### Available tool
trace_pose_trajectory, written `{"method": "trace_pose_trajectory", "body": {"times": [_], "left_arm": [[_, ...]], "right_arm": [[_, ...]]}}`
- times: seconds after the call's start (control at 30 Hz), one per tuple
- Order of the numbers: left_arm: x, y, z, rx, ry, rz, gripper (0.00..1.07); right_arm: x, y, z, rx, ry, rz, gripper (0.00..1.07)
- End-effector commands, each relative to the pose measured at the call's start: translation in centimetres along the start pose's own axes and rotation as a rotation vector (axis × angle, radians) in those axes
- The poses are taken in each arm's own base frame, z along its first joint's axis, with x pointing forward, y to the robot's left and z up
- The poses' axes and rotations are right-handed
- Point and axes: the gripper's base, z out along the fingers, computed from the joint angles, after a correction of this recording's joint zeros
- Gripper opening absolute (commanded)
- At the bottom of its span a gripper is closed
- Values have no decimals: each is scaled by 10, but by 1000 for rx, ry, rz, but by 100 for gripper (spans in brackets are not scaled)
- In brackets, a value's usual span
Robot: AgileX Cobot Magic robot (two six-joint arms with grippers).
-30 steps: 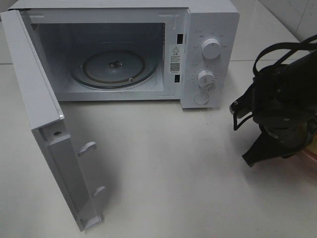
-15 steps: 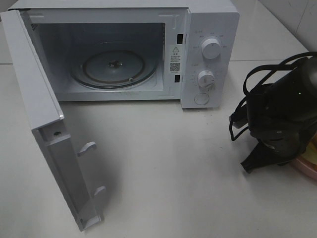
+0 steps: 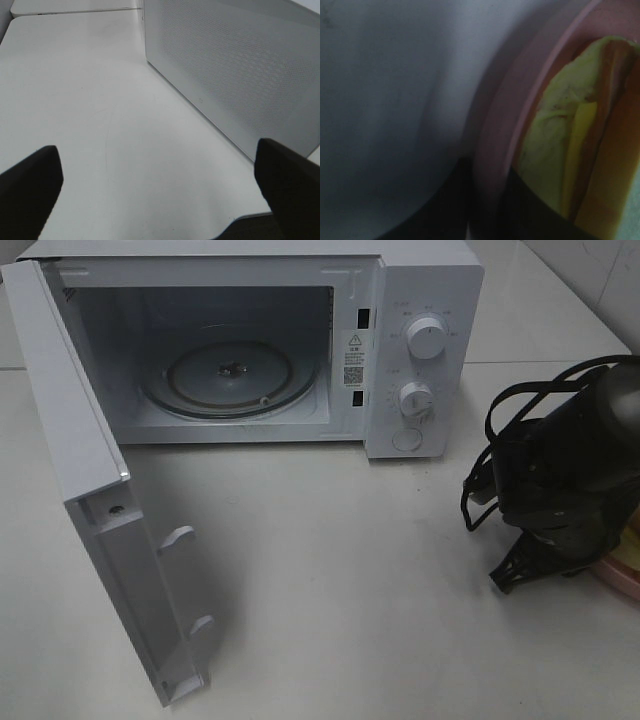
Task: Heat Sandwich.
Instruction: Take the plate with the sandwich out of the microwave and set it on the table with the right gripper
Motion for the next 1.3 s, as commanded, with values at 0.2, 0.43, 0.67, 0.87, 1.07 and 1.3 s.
{"method": "trace_pose_trajectory", "body": {"times": [0.2, 0.43, 0.67, 0.87, 1.07, 1.3], "left_arm": [[0, 0, -2, -3, -29, -2, 100], [0, 0, -2, -3, -29, -2, 100], [0, 0, -2, -3, -29, -2, 100], [0, 0, -2, -3, -29, -2, 100], [0, 0, -2, -3, -29, -2, 100], [0, 0, -2, -3, -29, -2, 100]], "right_arm": [[-2, -7, -6, -13, -17, 17, 38], [0, -16, -23, -73, -16, -6, 72], [2, -35, -49, -130, -60, 16, 81], [16, -57, -84, -230, -90, 2, 80], [33, -76, -121, -380, -175, 17, 78], [57, -100, -156, -473, -309, 42, 77]]}}
